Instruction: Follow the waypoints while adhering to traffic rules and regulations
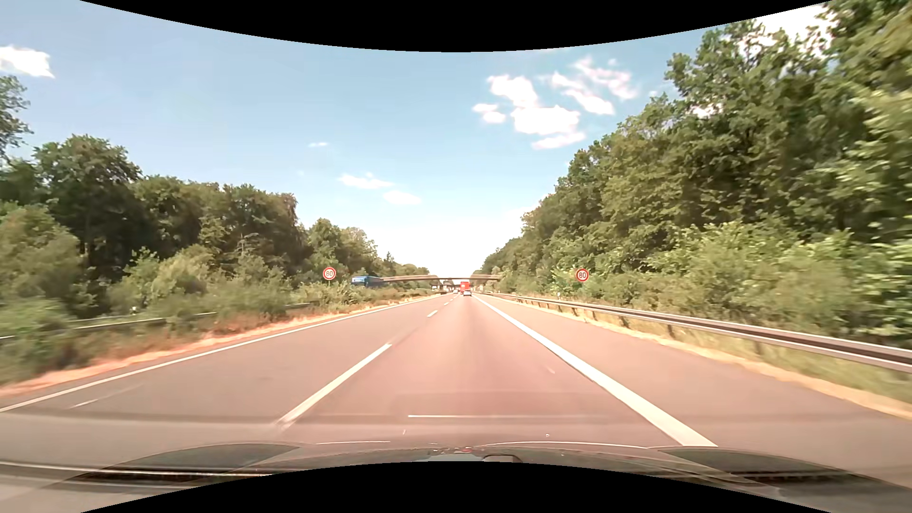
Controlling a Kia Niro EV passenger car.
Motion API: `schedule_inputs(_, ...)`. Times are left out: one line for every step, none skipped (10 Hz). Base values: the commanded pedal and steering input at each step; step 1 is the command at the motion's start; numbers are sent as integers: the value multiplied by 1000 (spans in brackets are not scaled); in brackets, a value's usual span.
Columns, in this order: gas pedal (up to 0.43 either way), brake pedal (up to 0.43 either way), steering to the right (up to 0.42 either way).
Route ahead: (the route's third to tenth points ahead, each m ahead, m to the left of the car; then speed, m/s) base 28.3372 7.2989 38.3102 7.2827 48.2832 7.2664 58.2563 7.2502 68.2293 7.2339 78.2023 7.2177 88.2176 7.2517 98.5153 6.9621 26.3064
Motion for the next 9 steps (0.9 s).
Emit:
schedule_inputs(0, 0, -2)
schedule_inputs(0, 0, -2)
schedule_inputs(0, 30, -2)
schedule_inputs(0, 73, -2)
schedule_inputs(0, 104, -2)
schedule_inputs(0, 140, -2)
schedule_inputs(0, 177, -2)
schedule_inputs(0, 189, -2)
schedule_inputs(0, 189, -2)
